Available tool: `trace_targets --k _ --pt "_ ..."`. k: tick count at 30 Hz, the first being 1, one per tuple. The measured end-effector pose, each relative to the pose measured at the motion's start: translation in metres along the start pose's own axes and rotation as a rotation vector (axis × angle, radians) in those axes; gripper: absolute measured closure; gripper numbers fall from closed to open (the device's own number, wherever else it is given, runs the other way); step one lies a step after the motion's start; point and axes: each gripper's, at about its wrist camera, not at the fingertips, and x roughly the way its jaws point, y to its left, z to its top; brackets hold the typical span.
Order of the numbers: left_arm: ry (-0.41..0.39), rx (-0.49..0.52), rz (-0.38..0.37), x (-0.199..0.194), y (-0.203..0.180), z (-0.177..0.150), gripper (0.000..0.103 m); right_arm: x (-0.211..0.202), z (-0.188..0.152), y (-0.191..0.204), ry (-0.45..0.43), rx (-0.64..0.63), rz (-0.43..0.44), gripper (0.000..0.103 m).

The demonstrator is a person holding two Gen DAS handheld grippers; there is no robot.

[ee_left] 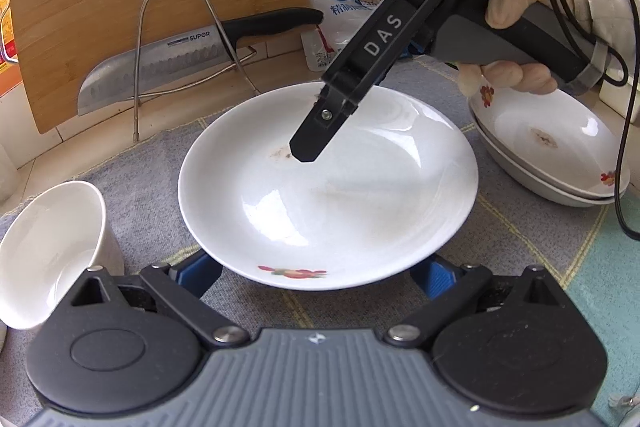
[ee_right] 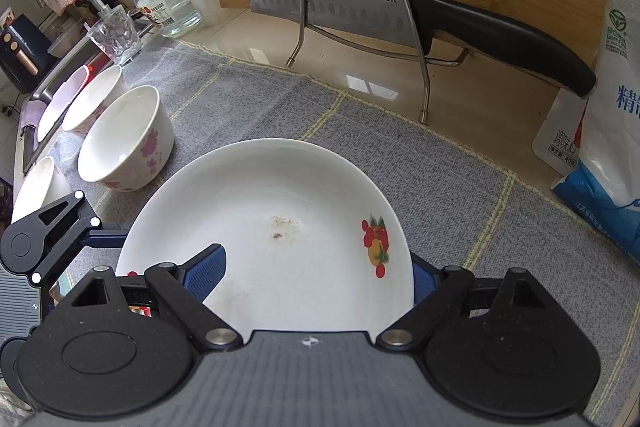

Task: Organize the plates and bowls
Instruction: 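Lift the flowered plate with the right tool and carry it to the plate stack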

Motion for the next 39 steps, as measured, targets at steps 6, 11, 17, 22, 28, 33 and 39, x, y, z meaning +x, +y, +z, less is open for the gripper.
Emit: trace_targets --k 6,11,17,22,28,33,39 --pt "-0.002 0.009 -0.006 -0.017 -0.001 -0.001 0.004 -0.014 -0.005 0.013 -0.018 0.009 0.013 0.009" --pt "0.000 0.019 -0.008 -0.030 -0.004 -0.004 0.004 -0.024 -0.012 0.025 -0.024 0.010 0.014 0.009" --pt "-0.001 0.021 -0.018 -0.048 -0.010 -0.009 0.004 -0.036 -0.023 0.038 -0.041 0.018 0.018 0.009" --pt "-0.003 0.050 -0.029 -0.061 -0.019 -0.010 0.004 -0.048 -0.037 0.046 -0.058 0.034 0.012 0.009" --pt "-0.003 0.080 -0.051 -0.071 -0.033 -0.009 0.004 -0.065 -0.058 0.051 -0.091 0.062 -0.004 0.009" --pt "-0.010 0.116 -0.079 -0.077 -0.047 -0.006 0.004 -0.081 -0.079 0.048 -0.112 0.096 -0.023 0.009" --pt "-0.025 0.169 -0.121 -0.077 -0.067 0.002 0.004 -0.105 -0.104 0.037 -0.148 0.142 -0.062 0.009"
